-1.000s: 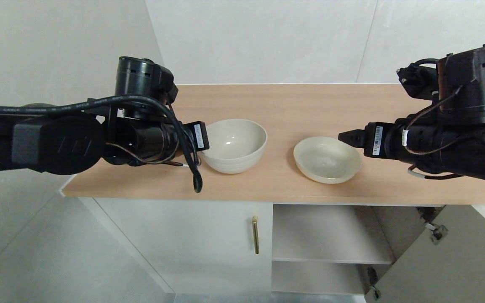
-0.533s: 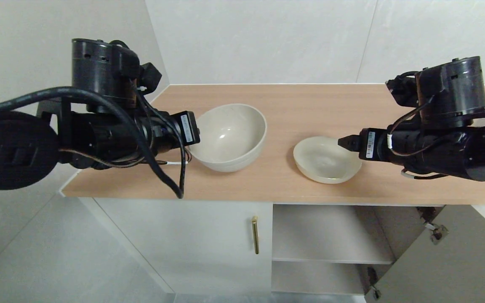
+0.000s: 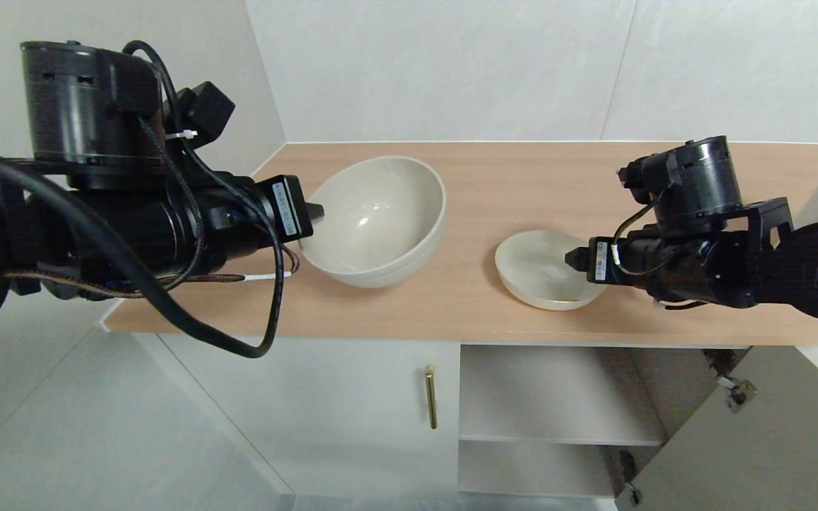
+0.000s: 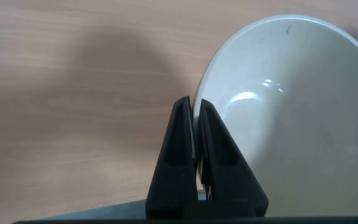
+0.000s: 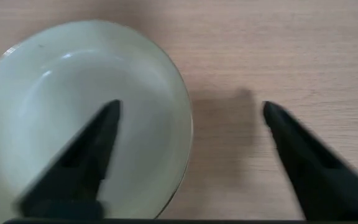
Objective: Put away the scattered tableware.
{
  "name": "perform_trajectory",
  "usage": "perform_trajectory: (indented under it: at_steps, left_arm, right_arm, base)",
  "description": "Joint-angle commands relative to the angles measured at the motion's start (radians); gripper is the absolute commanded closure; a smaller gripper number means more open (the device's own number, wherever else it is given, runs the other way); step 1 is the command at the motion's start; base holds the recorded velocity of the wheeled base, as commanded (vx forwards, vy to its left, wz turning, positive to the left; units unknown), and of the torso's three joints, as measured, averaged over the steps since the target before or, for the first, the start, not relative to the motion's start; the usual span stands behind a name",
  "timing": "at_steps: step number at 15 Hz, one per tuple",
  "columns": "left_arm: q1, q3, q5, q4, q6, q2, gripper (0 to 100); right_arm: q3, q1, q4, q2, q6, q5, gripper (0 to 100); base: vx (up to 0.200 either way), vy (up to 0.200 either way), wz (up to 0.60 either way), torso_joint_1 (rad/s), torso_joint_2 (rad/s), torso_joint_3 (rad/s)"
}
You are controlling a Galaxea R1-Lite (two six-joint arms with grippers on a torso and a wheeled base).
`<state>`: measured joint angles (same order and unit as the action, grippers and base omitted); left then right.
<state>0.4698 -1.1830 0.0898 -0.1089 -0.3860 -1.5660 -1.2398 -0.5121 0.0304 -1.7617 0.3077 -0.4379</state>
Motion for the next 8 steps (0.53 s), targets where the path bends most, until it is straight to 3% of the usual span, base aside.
perform_trajectory:
  at_steps: [1,8]
  left_arm:
    - [0.0,0.003,-0.001,0.0,-0.001,0.02,100]
    - [0.006,0.095,0.002,-0.025,-0.004,0.113,100]
  right_arm:
    - [-0.001,0.0,0.0,-0.009,0.007,0.002,100]
    - [0.006,0.0,-0.006,0.038,0.021,0.005,100]
  base:
    - [0.0,0.0,0.0,0.0,0.0,0.0]
    - [0.0,0.0,0.0,0.0,0.0,0.0]
